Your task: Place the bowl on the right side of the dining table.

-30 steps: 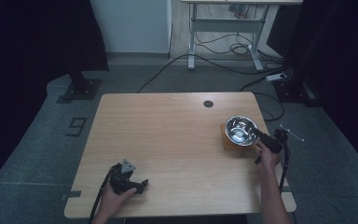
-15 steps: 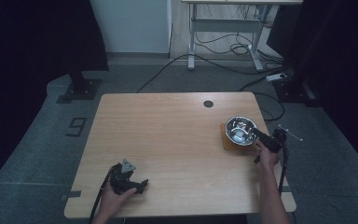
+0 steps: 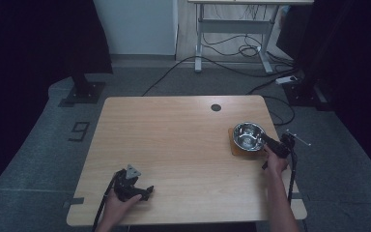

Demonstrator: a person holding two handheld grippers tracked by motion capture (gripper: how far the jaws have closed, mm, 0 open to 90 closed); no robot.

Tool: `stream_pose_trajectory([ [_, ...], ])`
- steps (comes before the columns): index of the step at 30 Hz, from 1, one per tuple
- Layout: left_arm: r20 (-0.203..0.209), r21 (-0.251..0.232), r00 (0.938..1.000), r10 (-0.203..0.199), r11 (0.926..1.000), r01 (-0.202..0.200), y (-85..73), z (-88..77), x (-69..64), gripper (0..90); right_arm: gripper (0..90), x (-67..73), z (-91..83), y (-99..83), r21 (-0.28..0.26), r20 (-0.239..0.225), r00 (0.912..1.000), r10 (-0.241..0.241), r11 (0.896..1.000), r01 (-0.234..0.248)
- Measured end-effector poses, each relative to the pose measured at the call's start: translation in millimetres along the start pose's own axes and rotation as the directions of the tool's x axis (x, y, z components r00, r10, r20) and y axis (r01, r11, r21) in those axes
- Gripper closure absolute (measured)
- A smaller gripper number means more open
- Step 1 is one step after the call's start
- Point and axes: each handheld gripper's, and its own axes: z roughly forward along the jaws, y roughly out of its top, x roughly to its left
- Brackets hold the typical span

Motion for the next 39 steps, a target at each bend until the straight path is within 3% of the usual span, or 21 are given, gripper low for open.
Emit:
stream_pose_trajectory([
  [4,0.0,0.0,1.0,0.0,1.0,0.0,0.0,0.0,0.0,0.0,82.9,-2.6,0.4,-0.6,-0.006,-0.023,0.9991,0.035,0.999,-0.035],
  [30,0.0,0.0,1.0,0.0,1.0,0.0,0.0,0.0,0.0,0.0,81.6,-5.5,3.2,-3.8,-0.014,-0.004,1.0,0.008,1.0,-0.008],
  [33,0.0,0.0,1.0,0.0,1.0,0.0,0.0,0.0,0.0,0.0,71.4,-4.6,1.7,-3.1,-0.021,0.003,1.0,-0.004,1.0,0.004],
  [39,0.0,0.0,1.0,0.0,1.0,0.0,0.0,0.0,0.0,0.0,59.9,1.4,-6.7,-2.1,-0.05,0.043,0.9974,-0.057,0.997,0.059],
])
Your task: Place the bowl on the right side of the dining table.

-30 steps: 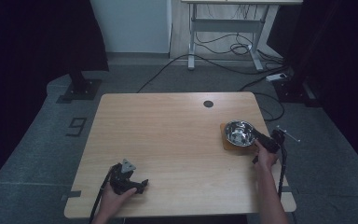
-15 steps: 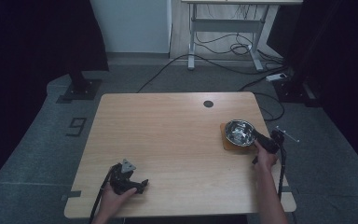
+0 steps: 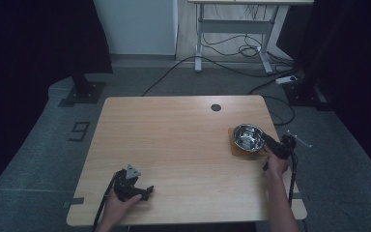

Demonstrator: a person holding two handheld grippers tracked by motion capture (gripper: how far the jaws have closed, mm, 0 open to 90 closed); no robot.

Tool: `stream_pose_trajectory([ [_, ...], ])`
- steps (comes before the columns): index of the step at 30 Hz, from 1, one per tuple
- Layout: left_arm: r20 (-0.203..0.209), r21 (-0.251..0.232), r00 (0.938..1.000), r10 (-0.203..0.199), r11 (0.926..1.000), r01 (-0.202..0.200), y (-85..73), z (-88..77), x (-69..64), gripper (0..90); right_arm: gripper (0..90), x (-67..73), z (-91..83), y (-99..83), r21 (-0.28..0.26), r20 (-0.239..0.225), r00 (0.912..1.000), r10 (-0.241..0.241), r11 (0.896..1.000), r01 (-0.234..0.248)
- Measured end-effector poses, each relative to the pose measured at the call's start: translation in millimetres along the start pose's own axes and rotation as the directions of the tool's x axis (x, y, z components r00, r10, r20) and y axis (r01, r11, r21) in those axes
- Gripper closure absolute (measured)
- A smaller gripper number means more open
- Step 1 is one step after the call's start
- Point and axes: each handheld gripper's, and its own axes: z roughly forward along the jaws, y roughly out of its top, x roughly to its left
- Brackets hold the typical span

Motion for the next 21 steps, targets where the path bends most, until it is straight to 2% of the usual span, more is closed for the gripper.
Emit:
stream_pose_trajectory([
  [8,0.0,0.0,1.0,0.001,1.0,-0.001,0.0,0.0,0.0,0.0,51.0,9.9,-14.7,1.3,-0.021,0.048,0.9968,-0.065,0.998,0.066],
  [11,0.0,0.0,1.0,0.0,1.0,0.0,0.0,0.0,0.0,0.0,49.2,14.0,-21.9,2.6,-0.028,0.046,0.9953,-0.085,0.996,0.086],
  [15,0.0,0.0,1.0,0.0,1.0,0.0,0.0,0.0,0.0,0.0,49.2,22.4,-30.1,2.4,-0.031,0.014,0.9961,-0.087,0.996,0.088],
  [18,0.0,0.0,1.0,0.0,1.0,0.0,0.0,0.0,0.0,0.0,48.7,30.5,-35.7,0.5,-0.023,-0.006,0.993,-0.118,0.993,0.118],
  [21,0.0,0.0,1.0,0.0,1.0,0.0,0.0,0.0,0.0,0.0,48.1,40.1,-39.4,-3.8,0.008,-0.024,0.9877,-0.155,0.988,0.155],
])
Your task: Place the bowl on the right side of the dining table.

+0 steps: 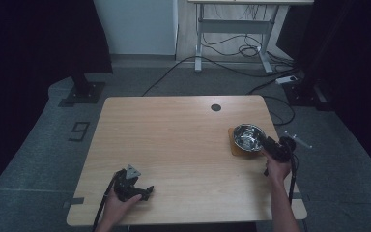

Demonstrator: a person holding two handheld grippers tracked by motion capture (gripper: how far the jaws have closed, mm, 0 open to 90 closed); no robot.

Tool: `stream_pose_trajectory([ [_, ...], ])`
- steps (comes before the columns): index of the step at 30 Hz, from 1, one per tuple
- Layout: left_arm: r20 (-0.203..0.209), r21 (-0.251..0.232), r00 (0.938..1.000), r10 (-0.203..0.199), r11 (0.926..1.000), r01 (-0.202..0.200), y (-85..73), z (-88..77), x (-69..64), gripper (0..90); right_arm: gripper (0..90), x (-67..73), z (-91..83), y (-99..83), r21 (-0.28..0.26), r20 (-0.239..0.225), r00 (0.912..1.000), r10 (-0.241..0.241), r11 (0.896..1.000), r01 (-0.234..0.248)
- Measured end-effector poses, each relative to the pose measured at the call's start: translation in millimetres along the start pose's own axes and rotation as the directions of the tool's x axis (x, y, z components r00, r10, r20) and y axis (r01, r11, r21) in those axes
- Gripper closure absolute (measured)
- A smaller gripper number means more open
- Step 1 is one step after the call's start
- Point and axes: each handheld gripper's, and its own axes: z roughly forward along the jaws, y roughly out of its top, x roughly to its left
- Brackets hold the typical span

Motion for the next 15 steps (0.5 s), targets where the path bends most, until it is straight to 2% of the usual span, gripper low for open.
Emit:
stream_pose_trajectory([
  [5,0.0,0.0,1.0,0.0,1.0,0.0,0.0,0.0,0.0,0.0,47.2,22.2,-2.5,-5.5,0.037,-0.053,0.9972,-0.052,0.998,0.054],
  [8,0.0,0.001,1.0,0.001,1.0,-0.001,0.0,-0.1,0.0,0.0,47.1,38.3,-2.5,-8.5,0.048,-0.091,0.9924,-0.082,0.995,0.087],
  [12,0.0,0.001,1.0,0.001,1.0,-0.001,0.0,-0.1,0.1,0.0,46.8,60.4,0.0,-15.6,0.07,-0.142,0.9809,-0.133,0.987,0.144],
  [15,0.0,0.001,1.0,0.001,1.0,0.0,0.0,-0.1,0.0,0.0,46.2,76.3,3.2,-23.5,0.09,-0.184,0.9687,-0.166,0.979,0.185],
])
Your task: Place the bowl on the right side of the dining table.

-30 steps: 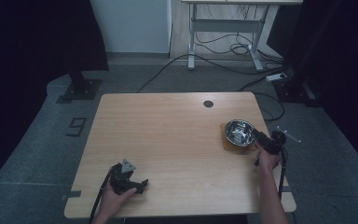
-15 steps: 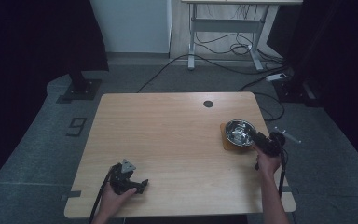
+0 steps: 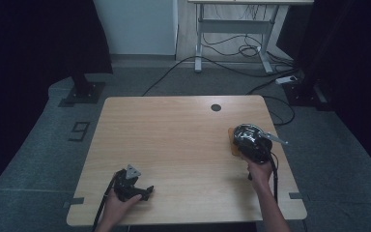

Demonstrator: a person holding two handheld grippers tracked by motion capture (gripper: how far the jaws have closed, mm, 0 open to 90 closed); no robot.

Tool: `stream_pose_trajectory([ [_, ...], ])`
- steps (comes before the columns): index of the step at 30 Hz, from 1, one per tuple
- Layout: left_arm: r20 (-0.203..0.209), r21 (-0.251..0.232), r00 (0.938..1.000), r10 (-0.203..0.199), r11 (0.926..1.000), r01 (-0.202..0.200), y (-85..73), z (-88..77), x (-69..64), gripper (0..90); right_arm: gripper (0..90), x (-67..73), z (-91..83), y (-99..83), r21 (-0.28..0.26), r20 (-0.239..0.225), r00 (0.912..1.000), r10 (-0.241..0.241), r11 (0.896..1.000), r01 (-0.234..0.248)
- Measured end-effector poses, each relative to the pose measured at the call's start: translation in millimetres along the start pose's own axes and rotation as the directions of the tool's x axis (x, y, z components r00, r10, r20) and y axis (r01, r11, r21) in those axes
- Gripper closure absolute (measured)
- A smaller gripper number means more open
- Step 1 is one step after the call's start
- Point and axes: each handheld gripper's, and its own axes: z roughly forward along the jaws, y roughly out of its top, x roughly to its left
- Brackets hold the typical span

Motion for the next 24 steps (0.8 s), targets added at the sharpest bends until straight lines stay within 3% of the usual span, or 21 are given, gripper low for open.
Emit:
stream_pose_trajectory([
  [7,0.0,0.0,1.0,0.0,1.0,0.0,0.0,0.0,0.0,0.0,45.0,30.0,14.9,-12.9,0.067,-0.091,0.9933,-0.07,0.995,0.077],
  [8,0.0,0.0,1.0,0.0,1.0,0.0,0.0,0.0,0.0,0.0,44.4,36.0,19.8,-17.1,0.091,-0.124,0.9886,-0.085,0.991,0.096],
  [13,0.0,0.0,1.0,0.0,1.0,0.0,0.0,0.0,0.0,0.0,42.4,55.5,35.9,-34.9,0.161,-0.183,0.973,-0.141,0.972,0.171],
  [20,0.0,0.0,1.0,0.0,1.0,0.0,0.0,0.0,0.1,0.0,40.5,71.5,50.3,-53.6,0.231,-0.215,0.9593,-0.182,0.945,0.231],
  [24,0.0,0.0,1.0,0.0,1.0,0.0,0.0,0.0,0.1,0.0,39.9,73.1,51.5,-55.6,0.238,-0.218,0.9576,-0.188,0.941,0.239],
])
